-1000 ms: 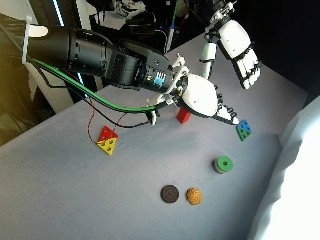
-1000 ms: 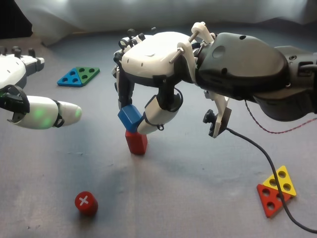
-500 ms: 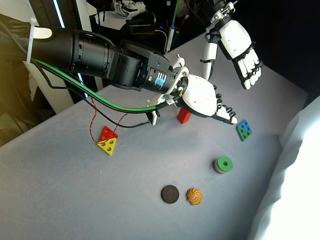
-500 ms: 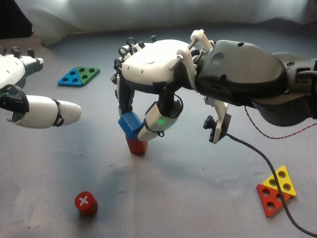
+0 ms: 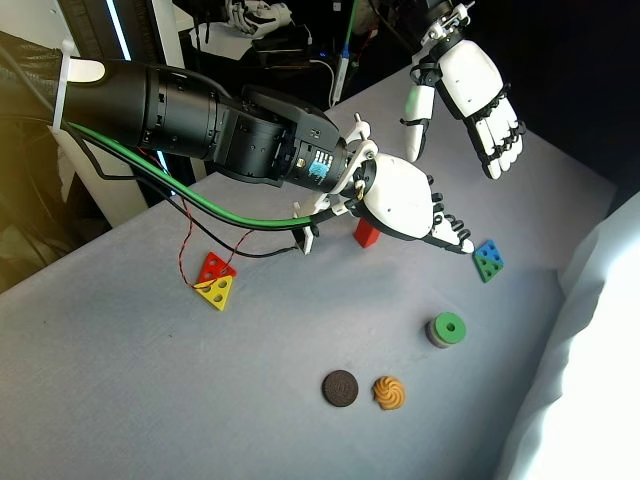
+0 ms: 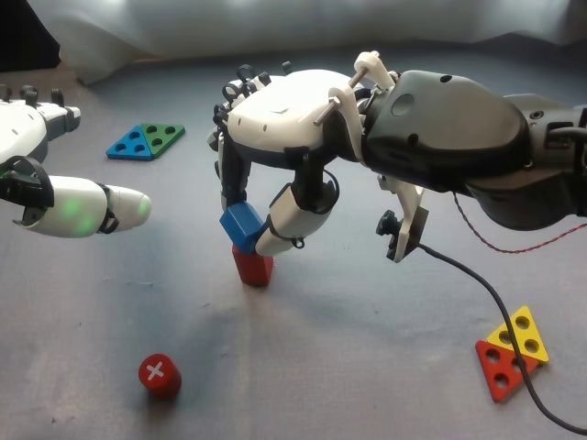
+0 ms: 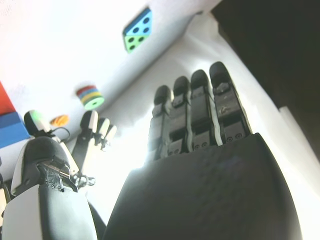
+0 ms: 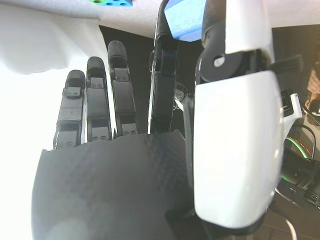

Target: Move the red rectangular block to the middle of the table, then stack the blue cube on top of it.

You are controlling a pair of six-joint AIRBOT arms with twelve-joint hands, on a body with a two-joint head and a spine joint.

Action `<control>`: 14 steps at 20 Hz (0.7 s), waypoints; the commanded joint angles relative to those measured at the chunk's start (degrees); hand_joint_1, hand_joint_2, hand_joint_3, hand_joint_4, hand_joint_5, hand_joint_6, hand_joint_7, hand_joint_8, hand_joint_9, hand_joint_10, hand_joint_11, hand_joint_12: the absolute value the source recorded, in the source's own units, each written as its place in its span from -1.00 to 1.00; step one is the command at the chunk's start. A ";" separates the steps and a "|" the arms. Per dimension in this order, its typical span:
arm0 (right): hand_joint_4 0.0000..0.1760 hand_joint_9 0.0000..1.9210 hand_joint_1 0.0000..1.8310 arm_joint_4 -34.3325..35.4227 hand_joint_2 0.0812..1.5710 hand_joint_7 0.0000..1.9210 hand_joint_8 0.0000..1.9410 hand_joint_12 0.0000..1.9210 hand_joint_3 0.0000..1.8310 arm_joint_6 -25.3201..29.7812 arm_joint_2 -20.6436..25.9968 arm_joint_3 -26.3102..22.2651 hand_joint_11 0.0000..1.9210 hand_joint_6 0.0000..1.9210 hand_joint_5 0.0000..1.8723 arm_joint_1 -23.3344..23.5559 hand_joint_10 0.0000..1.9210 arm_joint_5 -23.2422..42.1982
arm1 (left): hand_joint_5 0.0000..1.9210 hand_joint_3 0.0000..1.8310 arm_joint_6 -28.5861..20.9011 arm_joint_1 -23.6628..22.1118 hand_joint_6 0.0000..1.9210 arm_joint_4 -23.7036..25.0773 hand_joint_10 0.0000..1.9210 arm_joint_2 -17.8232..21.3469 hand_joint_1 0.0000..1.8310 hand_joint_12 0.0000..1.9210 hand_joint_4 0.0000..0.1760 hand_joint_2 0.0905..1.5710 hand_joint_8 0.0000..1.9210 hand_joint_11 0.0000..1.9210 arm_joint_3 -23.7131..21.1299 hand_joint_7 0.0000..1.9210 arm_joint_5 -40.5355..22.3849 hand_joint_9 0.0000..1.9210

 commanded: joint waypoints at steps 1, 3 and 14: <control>1.00 -0.84 0.20 -1.13 0.23 -0.57 -1.00 -1.00 -1.00 -0.16 0.31 0.15 -1.00 -0.49 0.34 0.21 -1.00 1.97 | -0.87 -1.00 0.21 -0.72 -1.00 3.44 -1.00 0.96 -0.77 -0.78 -1.00 0.24 -1.00 -1.00 0.18 -0.89 -2.86 -0.92; 1.00 -0.87 0.18 -1.13 0.24 -0.59 -1.00 -1.00 -1.00 -0.21 0.31 0.15 -1.00 -0.42 0.31 0.21 -1.00 1.95 | -0.86 -1.00 0.37 -0.91 -1.00 3.44 -1.00 0.95 -0.77 -0.78 -1.00 0.24 -1.00 -1.00 0.18 -0.88 -2.86 -0.92; 0.47 -0.97 -0.06 -1.13 0.02 -0.77 -1.00 -1.00 -1.00 -0.71 0.32 0.15 -1.00 -1.00 -0.20 0.33 -0.99 1.76 | -0.85 -1.00 1.12 -1.14 -1.00 2.78 -1.00 0.95 -0.76 -0.78 -1.00 0.24 -1.00 -1.00 0.06 -0.87 -2.86 -0.91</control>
